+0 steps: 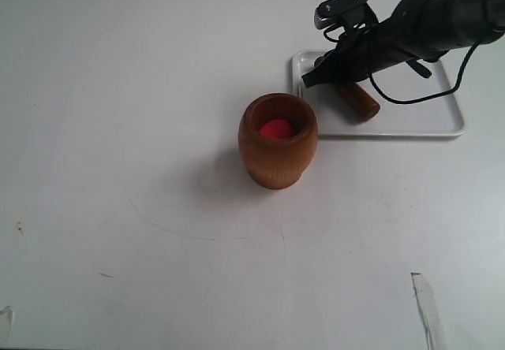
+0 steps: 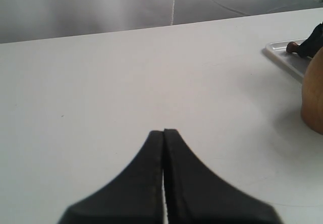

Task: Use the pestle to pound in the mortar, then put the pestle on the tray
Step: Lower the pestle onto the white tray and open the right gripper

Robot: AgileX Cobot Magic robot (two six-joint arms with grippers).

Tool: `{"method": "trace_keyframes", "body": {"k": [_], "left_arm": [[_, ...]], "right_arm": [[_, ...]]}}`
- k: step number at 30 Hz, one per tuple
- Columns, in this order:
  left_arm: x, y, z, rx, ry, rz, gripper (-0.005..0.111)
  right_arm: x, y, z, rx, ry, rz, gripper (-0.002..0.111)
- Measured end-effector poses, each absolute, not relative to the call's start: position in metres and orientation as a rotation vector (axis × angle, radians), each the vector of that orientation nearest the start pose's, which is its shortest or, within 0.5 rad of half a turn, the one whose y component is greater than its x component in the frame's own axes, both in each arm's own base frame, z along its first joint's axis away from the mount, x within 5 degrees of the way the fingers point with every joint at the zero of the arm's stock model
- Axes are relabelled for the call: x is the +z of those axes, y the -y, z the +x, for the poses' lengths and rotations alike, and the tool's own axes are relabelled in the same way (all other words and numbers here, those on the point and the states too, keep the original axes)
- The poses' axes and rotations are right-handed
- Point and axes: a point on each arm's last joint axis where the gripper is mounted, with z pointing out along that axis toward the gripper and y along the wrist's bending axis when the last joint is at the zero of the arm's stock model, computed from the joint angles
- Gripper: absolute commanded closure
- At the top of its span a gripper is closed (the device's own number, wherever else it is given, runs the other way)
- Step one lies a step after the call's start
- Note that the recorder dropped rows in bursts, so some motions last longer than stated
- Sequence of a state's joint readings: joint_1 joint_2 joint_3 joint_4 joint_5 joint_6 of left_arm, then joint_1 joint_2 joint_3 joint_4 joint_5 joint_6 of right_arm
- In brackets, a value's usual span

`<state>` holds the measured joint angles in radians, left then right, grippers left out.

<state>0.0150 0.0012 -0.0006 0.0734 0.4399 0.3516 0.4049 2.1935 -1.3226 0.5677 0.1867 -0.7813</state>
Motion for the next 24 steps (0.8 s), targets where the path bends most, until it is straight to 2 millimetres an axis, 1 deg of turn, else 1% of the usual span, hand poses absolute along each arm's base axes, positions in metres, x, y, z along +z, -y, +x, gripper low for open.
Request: {"method": "trace_keyframes", "body": {"k": [3, 5, 7, 10, 13, 16, 18, 22, 24], "left_arm": [[0.174, -0.004, 0.051, 0.320, -1.901, 0.367, 0.107], [0.174, -0.004, 0.051, 0.320, -1.901, 0.367, 0.107], [0.174, -0.004, 0.051, 0.320, -1.901, 0.367, 0.107], [0.174, -0.004, 0.051, 0.320, -1.901, 0.367, 0.107], [0.174, -0.004, 0.051, 0.320, -1.901, 0.367, 0.107], [0.174, -0.004, 0.051, 0.320, -1.901, 0.367, 0.107], [0.174, -0.004, 0.051, 0.320, -1.901, 0.367, 0.107], [0.174, -0.004, 0.051, 0.320, -1.901, 0.367, 0.107], [0.174, -0.004, 0.051, 0.320, -1.901, 0.367, 0.107]], "right_arm": [[0.096, -0.183, 0.403, 0.199, -2.378, -0.813, 0.107], [0.101, -0.183, 0.402, 0.208, -2.376, -0.817, 0.101], [0.108, -0.183, 0.400, 0.227, -2.382, -0.829, 0.092], [0.131, -0.184, 0.396, 0.256, -2.359, -0.844, 0.080], [0.165, -0.184, 0.391, 0.278, -2.305, -0.846, 0.072], [0.194, -0.183, 0.385, 0.298, -2.260, -0.847, 0.070], [0.209, -0.182, 0.380, 0.311, -2.239, -0.847, 0.070], [0.224, -0.181, 0.376, 0.328, -2.223, -0.831, 0.070], [0.230, -0.181, 0.374, 0.331, -2.212, -0.828, 0.074]]}}
